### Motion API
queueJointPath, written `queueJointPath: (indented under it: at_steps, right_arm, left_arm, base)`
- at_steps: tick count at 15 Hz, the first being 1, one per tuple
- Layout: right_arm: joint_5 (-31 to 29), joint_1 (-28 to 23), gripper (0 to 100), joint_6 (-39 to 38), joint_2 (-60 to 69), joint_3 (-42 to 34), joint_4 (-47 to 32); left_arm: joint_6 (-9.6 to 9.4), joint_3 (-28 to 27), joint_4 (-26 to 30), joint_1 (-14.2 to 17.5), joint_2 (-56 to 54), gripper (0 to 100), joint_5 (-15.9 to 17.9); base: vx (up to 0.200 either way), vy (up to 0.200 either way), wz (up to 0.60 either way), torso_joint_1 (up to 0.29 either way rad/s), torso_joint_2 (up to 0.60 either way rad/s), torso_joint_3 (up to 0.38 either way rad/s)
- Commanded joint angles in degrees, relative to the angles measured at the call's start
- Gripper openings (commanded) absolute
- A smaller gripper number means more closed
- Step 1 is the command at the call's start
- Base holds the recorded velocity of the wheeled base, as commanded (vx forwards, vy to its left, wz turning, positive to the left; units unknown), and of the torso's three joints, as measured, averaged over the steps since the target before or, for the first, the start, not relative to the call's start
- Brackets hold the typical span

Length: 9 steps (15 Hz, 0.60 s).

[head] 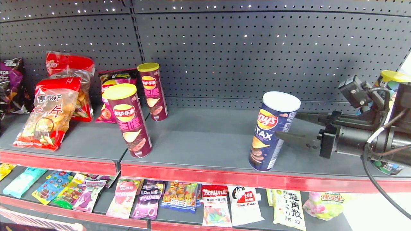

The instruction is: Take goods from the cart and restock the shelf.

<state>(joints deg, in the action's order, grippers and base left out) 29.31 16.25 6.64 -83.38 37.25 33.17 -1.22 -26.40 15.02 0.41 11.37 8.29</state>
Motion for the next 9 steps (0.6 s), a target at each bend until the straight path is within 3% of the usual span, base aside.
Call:
queueJointPath:
  at_steps: [1, 3, 7, 9]
  right_arm:
    - [-1.3, 2.7, 100, 0.0, 3.1, -1.0, 0.1]
    - [-5.8, 6.0, 100, -0.2, 3.6, -1.3, 0.1]
    - [-21.1, 12.9, 100, -6.3, 2.7, -0.9, 0.1]
    - [-24.3, 14.1, 100, -7.5, 2.4, -0.7, 0.1]
  left_arm:
    - [-0.01, -0.1, 0.0, 0.0, 0.1, 0, 0.0]
    - [-0.01, -0.1, 0.0, 0.0, 0.1, 0, 0.0]
    - [-0.01, 0.0, 0.0, 0.0, -0.2, 0, 0.0]
    - [0.08, 0.1, 0.0, 0.0, -0.3, 0, 0.0]
  base:
    - [0.000, 0.000, 0.00, 0.000, 0.00, 0.000]
    - [0.000, 0.000, 0.00, 0.000, 0.00, 0.000]
    - [0.000, 0.000, 0.00, 0.000, 0.00, 0.000]
    - [0.000, 0.000, 0.00, 0.000, 0.00, 0.000]
